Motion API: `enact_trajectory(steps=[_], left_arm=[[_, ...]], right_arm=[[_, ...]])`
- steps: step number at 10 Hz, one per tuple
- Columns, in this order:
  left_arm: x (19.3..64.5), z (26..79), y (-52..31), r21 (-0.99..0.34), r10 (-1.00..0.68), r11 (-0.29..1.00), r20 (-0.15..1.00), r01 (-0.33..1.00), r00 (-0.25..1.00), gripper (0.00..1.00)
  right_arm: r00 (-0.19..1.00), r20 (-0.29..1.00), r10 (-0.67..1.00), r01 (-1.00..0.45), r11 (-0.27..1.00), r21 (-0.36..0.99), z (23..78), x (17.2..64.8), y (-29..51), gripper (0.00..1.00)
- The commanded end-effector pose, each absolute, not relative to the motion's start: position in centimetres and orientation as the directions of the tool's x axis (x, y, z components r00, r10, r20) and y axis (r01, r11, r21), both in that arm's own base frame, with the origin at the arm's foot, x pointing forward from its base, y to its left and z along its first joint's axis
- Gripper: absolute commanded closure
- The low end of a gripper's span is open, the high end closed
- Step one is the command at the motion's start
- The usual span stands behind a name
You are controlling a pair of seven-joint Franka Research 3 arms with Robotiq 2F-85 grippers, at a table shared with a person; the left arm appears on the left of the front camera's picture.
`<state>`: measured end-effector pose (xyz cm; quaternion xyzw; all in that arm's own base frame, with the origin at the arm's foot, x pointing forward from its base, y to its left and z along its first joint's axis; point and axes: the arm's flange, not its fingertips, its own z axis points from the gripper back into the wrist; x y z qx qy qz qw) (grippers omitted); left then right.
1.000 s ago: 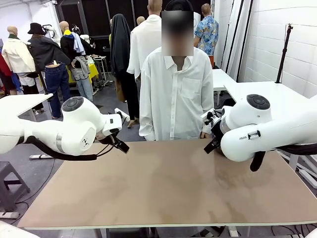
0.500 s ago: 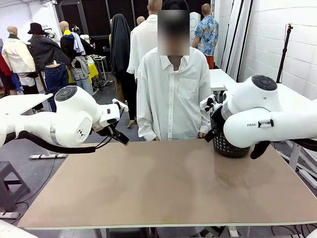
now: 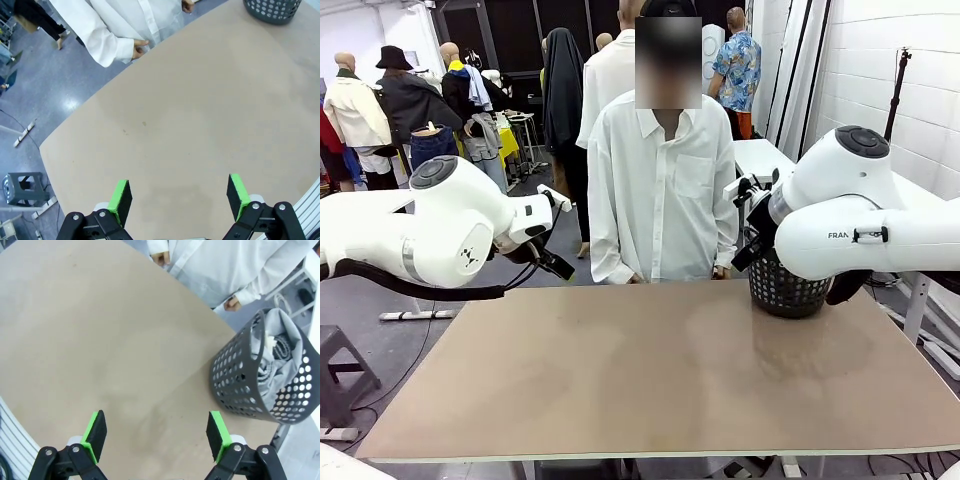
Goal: Fold the training pants.
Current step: Grab both ends of the Training pants handed by a person.
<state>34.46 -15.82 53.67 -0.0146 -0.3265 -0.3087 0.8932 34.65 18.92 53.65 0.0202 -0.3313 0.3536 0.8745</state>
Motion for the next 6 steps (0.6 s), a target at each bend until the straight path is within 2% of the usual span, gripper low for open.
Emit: enact_trajectory(steps=[1,5,6], left_arm=[[33.46,54.39,-16.09,0.155,-0.530,0.811,0.603,0.564,0.596,0.00],[33.17,54.37,-16.18,0.148,-0.504,0.830,0.614,0.538,0.607,0.00],[33.44,54.92,-16.08,0.187,-0.546,0.803,0.611,0.566,0.574,0.00]], right_arm=[[0.530,0.590,0.609,-0.632,0.748,-0.204,54.37,34.30,19.05,0.00],[0.533,0.591,0.606,-0.622,0.754,-0.212,54.89,34.21,19.09,0.00],[0.534,0.591,0.604,-0.610,0.760,-0.226,54.51,34.22,18.94,0.00]])
